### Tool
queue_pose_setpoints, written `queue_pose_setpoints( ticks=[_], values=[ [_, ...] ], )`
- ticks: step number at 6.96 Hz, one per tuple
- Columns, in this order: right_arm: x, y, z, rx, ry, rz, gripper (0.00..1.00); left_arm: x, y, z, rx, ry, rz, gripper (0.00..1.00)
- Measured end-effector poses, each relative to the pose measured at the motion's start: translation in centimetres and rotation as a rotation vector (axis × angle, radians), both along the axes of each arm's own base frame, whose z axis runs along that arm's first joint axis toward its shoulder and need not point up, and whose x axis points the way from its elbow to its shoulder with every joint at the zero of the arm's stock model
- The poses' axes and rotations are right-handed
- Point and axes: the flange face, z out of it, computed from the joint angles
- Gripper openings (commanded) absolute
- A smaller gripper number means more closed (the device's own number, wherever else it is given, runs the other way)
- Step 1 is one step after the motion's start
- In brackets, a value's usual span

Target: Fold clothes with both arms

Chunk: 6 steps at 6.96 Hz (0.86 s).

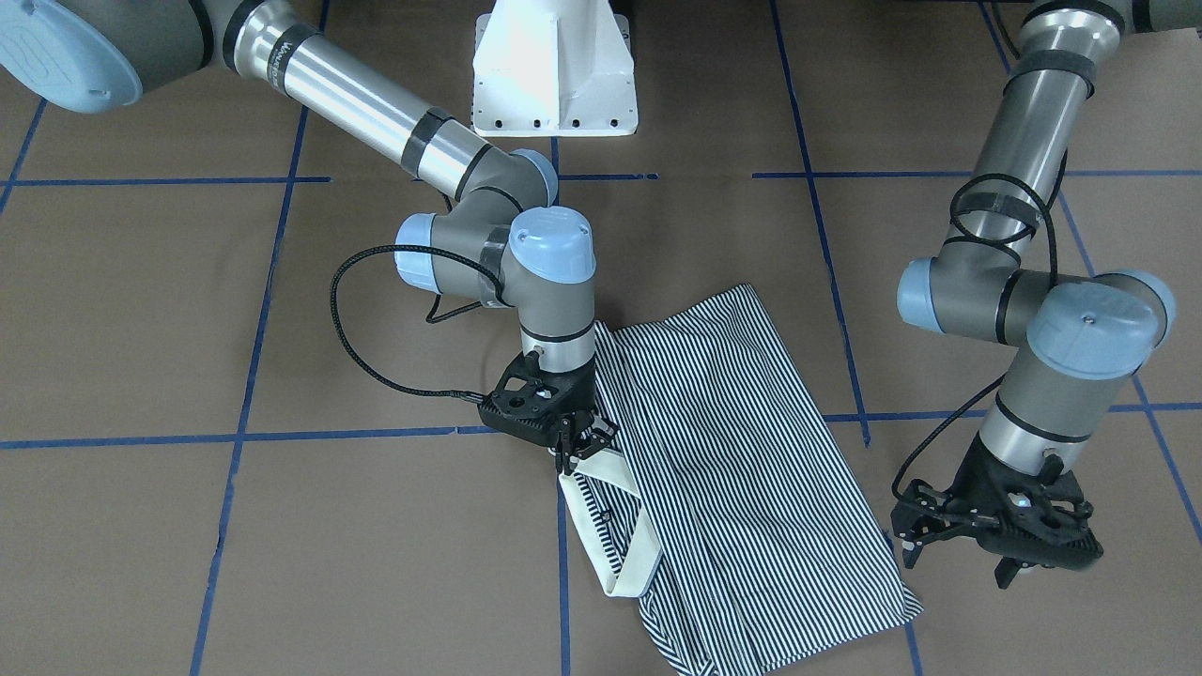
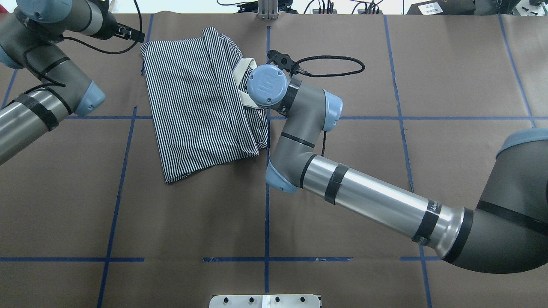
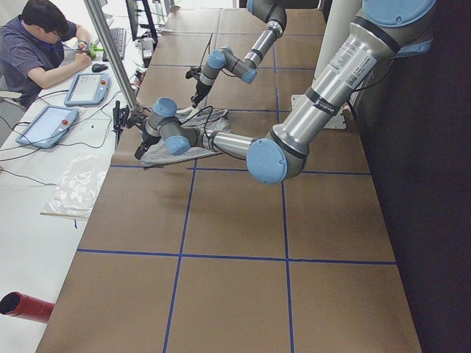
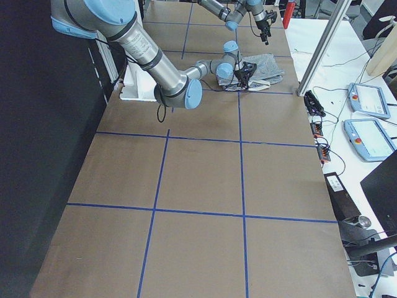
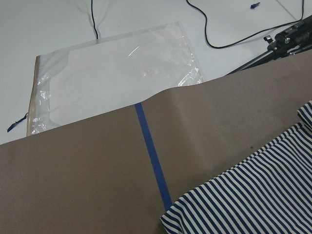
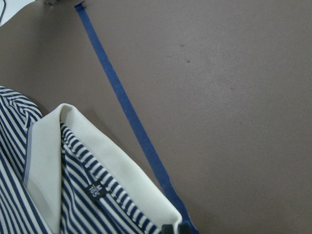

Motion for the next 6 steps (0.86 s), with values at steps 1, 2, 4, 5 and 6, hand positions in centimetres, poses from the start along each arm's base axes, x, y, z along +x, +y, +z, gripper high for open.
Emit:
queue_pose_setpoints(
  ticks=[1,2,4,5,6],
  values=[
    [1.8,1.2,1.2,-0.003,0.002,-0.004,0.0,0.1,0.1,-0.4,0.001,0.008,-0.002,1.0],
    [4.1,3.3,3.4,-0.003,0.0,-0.009,0.0,0.4,0.3,-0.7,0.0,0.018,-0.004,1.0],
    [9.3,9.4,8.7,0.011,-0.01,-0.029,0.0,0.8,0.6,-1.0,0.0,0.026,-0.002,1.0],
    [11.2,12.3,10.6,0.019,-0.007,-0.04,0.0,0.9,0.9,-1.1,0.003,0.029,0.001,1.0],
    [11.9,13.8,11.6,0.025,0.0,-0.047,0.99,0.9,1.3,-1.0,0.005,0.03,0.003,1.0]
  ],
)
